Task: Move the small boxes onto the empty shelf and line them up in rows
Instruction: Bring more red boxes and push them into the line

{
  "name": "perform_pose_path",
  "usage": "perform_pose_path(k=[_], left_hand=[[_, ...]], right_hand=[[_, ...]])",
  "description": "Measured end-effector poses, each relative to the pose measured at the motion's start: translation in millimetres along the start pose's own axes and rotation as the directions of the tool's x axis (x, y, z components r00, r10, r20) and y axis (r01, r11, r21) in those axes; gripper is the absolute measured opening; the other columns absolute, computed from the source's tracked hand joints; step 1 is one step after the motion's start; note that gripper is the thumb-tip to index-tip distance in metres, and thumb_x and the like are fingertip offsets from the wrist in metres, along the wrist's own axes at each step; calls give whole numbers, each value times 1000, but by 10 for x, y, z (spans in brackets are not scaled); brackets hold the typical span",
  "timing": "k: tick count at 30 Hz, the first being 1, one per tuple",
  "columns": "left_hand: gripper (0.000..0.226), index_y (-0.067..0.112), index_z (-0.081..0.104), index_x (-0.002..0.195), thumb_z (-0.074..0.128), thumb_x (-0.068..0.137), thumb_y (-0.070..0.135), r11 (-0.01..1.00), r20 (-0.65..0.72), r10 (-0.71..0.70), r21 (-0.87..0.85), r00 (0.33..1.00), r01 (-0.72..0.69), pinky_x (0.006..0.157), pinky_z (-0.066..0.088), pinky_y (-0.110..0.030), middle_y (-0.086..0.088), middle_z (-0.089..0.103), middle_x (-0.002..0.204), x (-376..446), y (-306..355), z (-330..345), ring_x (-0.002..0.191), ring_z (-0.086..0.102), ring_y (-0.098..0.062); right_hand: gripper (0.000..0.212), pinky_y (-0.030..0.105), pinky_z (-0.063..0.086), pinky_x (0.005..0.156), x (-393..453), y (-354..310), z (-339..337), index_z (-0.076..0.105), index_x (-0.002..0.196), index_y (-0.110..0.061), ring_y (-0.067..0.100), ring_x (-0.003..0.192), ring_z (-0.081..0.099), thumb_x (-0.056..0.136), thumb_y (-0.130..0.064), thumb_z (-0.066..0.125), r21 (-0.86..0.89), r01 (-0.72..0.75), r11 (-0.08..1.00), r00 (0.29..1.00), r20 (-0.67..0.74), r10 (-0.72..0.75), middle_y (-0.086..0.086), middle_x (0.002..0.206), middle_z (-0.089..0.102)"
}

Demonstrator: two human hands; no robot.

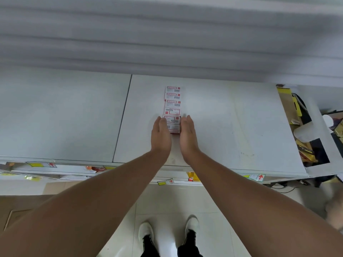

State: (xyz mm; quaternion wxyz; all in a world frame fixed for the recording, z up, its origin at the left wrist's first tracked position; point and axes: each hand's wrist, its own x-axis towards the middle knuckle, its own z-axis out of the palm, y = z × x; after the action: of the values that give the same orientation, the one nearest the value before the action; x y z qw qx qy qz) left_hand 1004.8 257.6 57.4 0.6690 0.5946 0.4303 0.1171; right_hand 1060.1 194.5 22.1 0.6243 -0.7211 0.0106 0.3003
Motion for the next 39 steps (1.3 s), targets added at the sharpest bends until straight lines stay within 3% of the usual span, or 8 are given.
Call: perform_pose_path(k=[5, 7, 10, 15, 20, 26, 31, 39], left_hand=[[38, 16, 66, 116, 35, 109, 37, 993, 21, -92, -76, 996, 94, 83, 44, -26, 10, 72, 102, 185, 86, -86, 96, 63, -8], [38, 24, 64, 131, 40, 108, 42, 993, 38, -114, -33, 993, 116, 101, 44, -31, 7, 69, 126, 208, 75, -193, 117, 61, -8], [63, 23, 47, 159, 46, 101, 49, 993, 46, -81, 91, 996, 77, 125, 34, -47, 2, 54, 158, 205, 53, -438, 146, 49, -20], [52, 21, 46, 160, 47, 112, 39, 882, 156, 54, 456, 986, -120, 114, 35, -33, -1, 49, 163, 58, 56, -896, 147, 48, -23], [54, 25, 50, 157, 51, 107, 47, 664, 274, 100, 697, 956, -269, 114, 42, -39, -1, 44, 165, -53, 124, -1312, 133, 55, -19], [54, 27, 46, 158, 50, 107, 45, 399, 372, 136, 828, 918, -395, 117, 41, -46, 3, 40, 168, -376, 303, -1529, 151, 41, -24], [56, 27, 46, 158, 52, 105, 47, 304, 352, 169, 870, 921, -389, 115, 46, -49, 3, 42, 166, -709, 317, -1623, 149, 44, -25], [60, 28, 45, 159, 51, 104, 50, 235, 156, 189, 952, 970, -199, 113, 47, -50, -1, 43, 164, -1553, 210, -1806, 145, 45, -28]], right_hand=[[64, 35, 30, 123, -7, -225, -48, 32, 164, -29, 5, 137, 46, 109, -60, 34, -53, 13, 999, 1000, 8, -12, -7, 161, 47], [55, 39, 38, 120, -33, -281, -102, 42, 152, -24, 8, 128, 51, 108, -57, 36, -73, 40, 997, 999, 13, -39, -9, 144, 53], [60, 33, 33, 118, -148, -359, -209, 27, 168, -24, 7, 135, 42, 114, -49, 35, -142, 58, 988, 998, 17, -56, -8, 154, 46], [67, 42, 35, 123, -471, -417, -388, 29, 168, -28, 16, 147, 44, 109, -53, 50, -371, 99, 924, 994, 81, -74, -5, 164, 45], [70, 42, 42, 118, -751, -461, -486, 35, 164, -26, 24, 145, 50, 104, -51, 61, -681, 203, 704, 977, 183, -105, 4, 161, 50], [74, 45, 50, 107, -1092, -577, -514, 37, 161, -31, 26, 137, 54, 96, -52, 64, -888, 261, 379, 965, 234, -117, 4, 150, 55], [67, 44, 55, 101, -1358, -683, -460, 44, 156, -36, 24, 132, 56, 94, -53, 63, -908, 344, 240, 935, 307, -177, -1, 142, 60], [76, 45, 49, 108, -1566, -601, -462, 36, 162, -34, 26, 143, 47, 95, -57, 64, -816, 566, 117, 822, 548, -154, 0, 160, 46]])
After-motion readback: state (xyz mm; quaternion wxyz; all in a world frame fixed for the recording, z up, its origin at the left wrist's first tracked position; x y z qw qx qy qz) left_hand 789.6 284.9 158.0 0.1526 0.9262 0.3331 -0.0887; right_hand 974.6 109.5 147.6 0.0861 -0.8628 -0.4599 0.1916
